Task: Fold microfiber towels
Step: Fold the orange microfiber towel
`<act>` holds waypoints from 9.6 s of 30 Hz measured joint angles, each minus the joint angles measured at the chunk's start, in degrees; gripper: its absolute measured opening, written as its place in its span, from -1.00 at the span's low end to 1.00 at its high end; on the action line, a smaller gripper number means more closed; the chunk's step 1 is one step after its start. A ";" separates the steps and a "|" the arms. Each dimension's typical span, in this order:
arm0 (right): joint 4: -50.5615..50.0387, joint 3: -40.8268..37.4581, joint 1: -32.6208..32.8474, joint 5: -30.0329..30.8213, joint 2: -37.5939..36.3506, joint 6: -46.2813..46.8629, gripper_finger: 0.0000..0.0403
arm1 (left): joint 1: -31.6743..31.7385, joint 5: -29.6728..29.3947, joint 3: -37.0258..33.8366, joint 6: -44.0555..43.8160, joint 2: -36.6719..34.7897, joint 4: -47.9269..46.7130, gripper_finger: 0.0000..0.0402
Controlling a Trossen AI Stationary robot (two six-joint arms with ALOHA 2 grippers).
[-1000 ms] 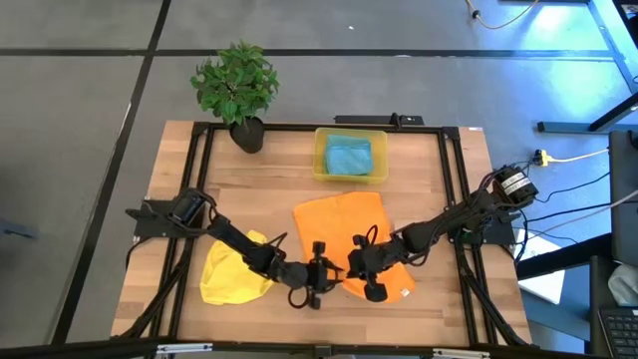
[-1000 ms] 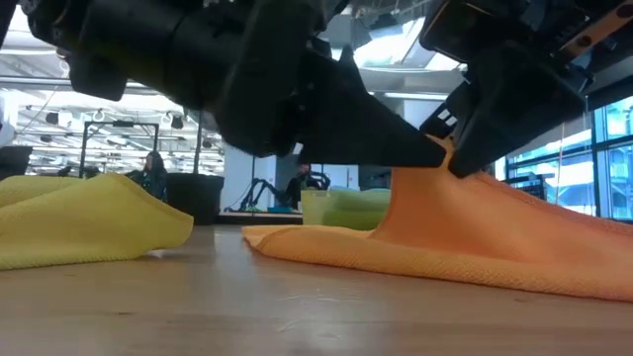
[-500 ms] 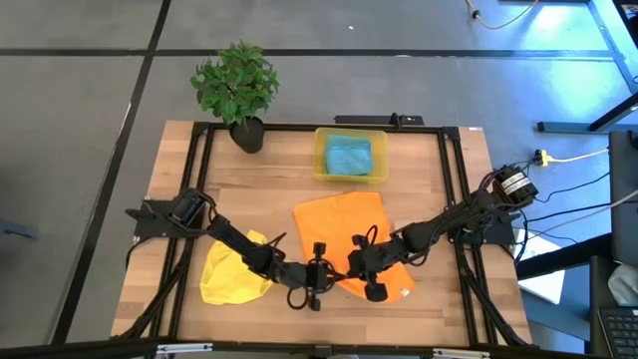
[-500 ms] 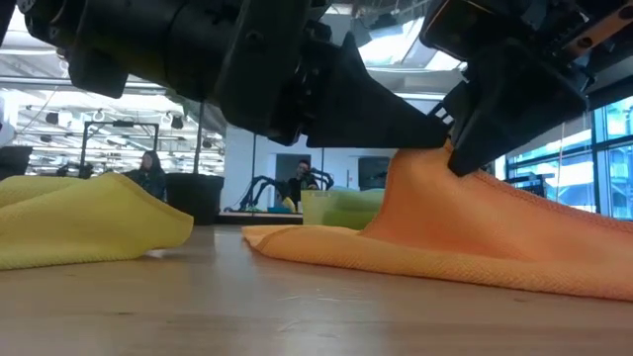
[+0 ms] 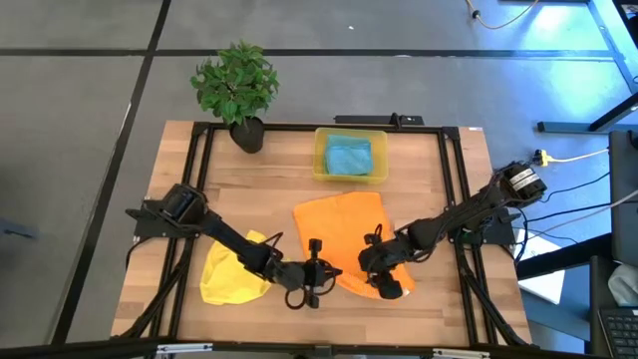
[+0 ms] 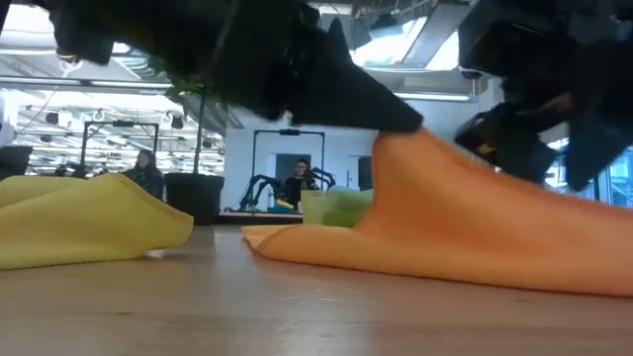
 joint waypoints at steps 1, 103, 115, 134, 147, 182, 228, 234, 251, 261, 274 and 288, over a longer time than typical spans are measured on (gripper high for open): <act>-2.00 0.00 0.28 -0.23 -0.83 0.45 0.02 | -0.13 -0.39 0.00 -0.34 -0.67 -0.66 -1.00; -26.05 13.05 29.84 28.25 2.22 18.05 -0.99 | -14.79 -5.74 1.44 -11.90 -18.02 -33.65 -1.00; -38.34 6.66 22.38 32.62 -0.08 31.72 -1.00 | 0.14 -0.98 1.36 -12.11 -19.98 -45.39 -1.00; -38.47 -1.10 12.43 37.01 -0.08 42.27 -1.00 | 15.91 2.48 -8.52 -12.52 -19.94 -36.76 -1.00; -34.28 -6.19 8.02 35.14 -0.08 42.23 -0.97 | 21.83 9.14 -16.95 -12.41 -19.54 -22.73 -1.00; -45.29 0.93 10.42 32.92 -0.04 42.43 0.08 | 11.73 3.38 -15.41 -15.02 -33.34 -22.89 -0.45; -52.68 5.95 18.21 48.59 -0.04 51.25 0.07 | -5.54 -11.36 -15.39 -22.33 -26.28 -16.70 -0.45; -53.91 6.21 20.52 51.36 -0.04 53.47 0.07 | -5.49 -11.36 -15.43 -22.49 -26.28 -16.72 -0.45; -54.57 6.21 21.27 54.56 -0.06 54.54 0.07 | -3.88 -9.85 -15.43 -22.54 -23.13 -15.99 -0.45; -49.14 5.64 18.86 53.73 -0.06 52.89 -0.31 | 2.82 -1.93 -15.43 -30.42 -15.81 -14.54 -0.45; -43.69 5.64 14.85 53.91 0.14 48.15 -0.97 | 5.48 2.11 -15.43 -31.32 -14.30 -10.81 -0.45; -12.45 -4.27 12.65 50.82 -1.93 26.40 -0.97 | 4.98 2.13 -15.43 -30.69 -14.30 -9.81 -0.45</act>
